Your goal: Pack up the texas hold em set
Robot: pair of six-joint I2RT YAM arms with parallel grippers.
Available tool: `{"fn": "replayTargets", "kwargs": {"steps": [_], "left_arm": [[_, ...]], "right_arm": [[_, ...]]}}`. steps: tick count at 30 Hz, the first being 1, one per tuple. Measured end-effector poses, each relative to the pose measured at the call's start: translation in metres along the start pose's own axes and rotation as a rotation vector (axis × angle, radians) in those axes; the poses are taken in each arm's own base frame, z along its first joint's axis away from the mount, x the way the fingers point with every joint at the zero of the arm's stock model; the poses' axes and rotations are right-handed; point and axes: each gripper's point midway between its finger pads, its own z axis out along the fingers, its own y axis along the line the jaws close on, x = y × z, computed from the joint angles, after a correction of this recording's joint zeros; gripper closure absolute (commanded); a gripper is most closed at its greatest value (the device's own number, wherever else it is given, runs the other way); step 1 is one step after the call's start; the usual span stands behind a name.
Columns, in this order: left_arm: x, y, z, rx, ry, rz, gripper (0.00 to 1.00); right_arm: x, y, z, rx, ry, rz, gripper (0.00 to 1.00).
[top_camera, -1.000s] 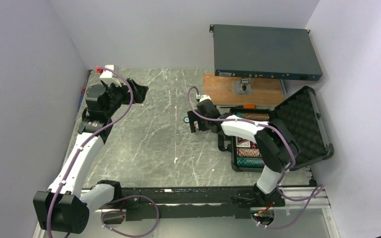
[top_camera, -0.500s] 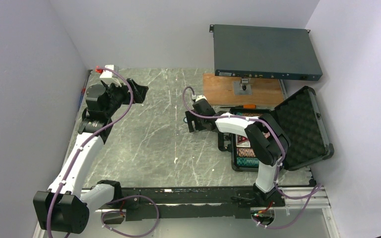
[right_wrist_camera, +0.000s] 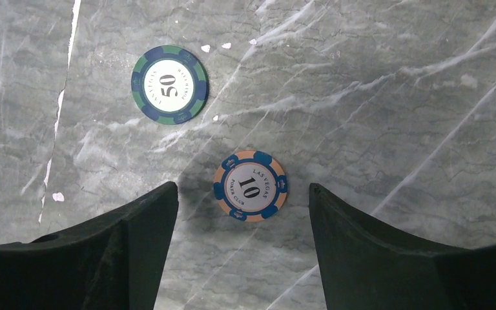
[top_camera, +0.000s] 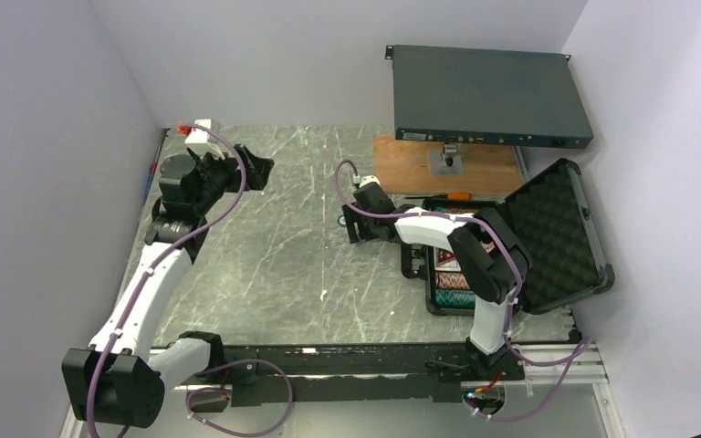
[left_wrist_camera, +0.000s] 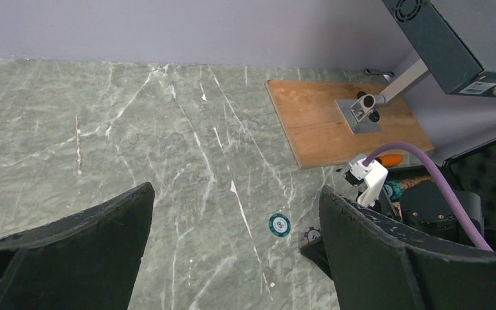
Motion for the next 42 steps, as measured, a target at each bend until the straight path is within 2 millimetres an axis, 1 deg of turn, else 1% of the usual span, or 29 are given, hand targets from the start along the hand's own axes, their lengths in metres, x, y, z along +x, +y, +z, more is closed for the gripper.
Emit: {"fn": "replayTargets", "kwargs": {"steps": [3, 6, 11, 15, 19, 23, 26, 29, 30, 32, 33, 34, 36, 38, 41, 42], "left_arm": [[0.003, 0.0, 0.001, 0.003, 0.009, -0.003, 0.01], [0.003, 0.0, 0.002, 0.005, 0.012, -0.004, 0.01], [0.005, -0.001, 0.002, 0.012, 0.017, -0.004, 0.01], [0.007, -0.001, 0.004, 0.015, 0.025, -0.007, 0.01], [0.01, 0.001, 0.006, 0.013, 0.033, -0.009, 0.01], [0.012, 0.002, 0.007, 0.01, 0.042, -0.012, 0.01], [0.014, 0.003, 0.008, 0.01, 0.046, -0.016, 0.01], [0.016, 0.002, 0.01, 0.014, 0.055, -0.029, 0.01], [0.017, 0.003, 0.011, 0.014, 0.059, -0.033, 0.01], [0.022, 0.003, 0.014, 0.013, 0.072, -0.04, 0.01], [0.025, 0.004, 0.016, 0.012, 0.086, -0.044, 0.01], [0.028, 0.003, 0.019, 0.013, 0.098, -0.046, 0.01], [0.037, 0.0, 0.03, 0.017, 0.148, -0.055, 0.01], [0.048, -0.003, 0.044, 0.02, 0.214, -0.069, 0.01], [0.077, -0.01, 0.073, 0.034, 0.355, -0.094, 0.01], [0.091, -0.011, 0.081, 0.032, 0.412, -0.102, 0.01]], "right_arm": [[0.0, -0.001, 0.001, 0.008, -0.001, -0.001, 0.35], [-0.001, -0.001, 0.002, 0.009, -0.003, -0.001, 0.38], [-0.001, -0.001, 0.002, 0.007, -0.003, -0.006, 0.49], [0.0, 0.002, 0.002, 0.0, -0.004, -0.017, 0.52], [0.004, 0.013, 0.0, -0.018, -0.002, -0.048, 0.55], [0.011, 0.035, -0.004, -0.061, -0.01, -0.079, 0.55], [0.021, 0.057, -0.011, -0.108, -0.011, -0.096, 0.52], [0.034, 0.079, -0.021, -0.148, -0.007, -0.12, 0.46], [0.037, 0.083, -0.023, -0.157, -0.006, -0.125, 0.42], [0.043, 0.093, -0.029, -0.176, -0.003, -0.137, 0.3], [0.045, 0.093, -0.033, -0.177, -0.003, -0.136, 0.26], [0.047, 0.092, -0.038, -0.175, -0.004, -0.133, 0.23], [0.045, 0.079, -0.052, -0.141, -0.028, -0.113, 0.11], [0.035, 0.061, -0.071, -0.093, -0.074, -0.075, 0.01], [0.008, 0.036, -0.103, -0.011, -0.19, -0.003, 0.0], [-0.001, 0.026, -0.114, 0.021, -0.235, 0.023, 0.0]]}}
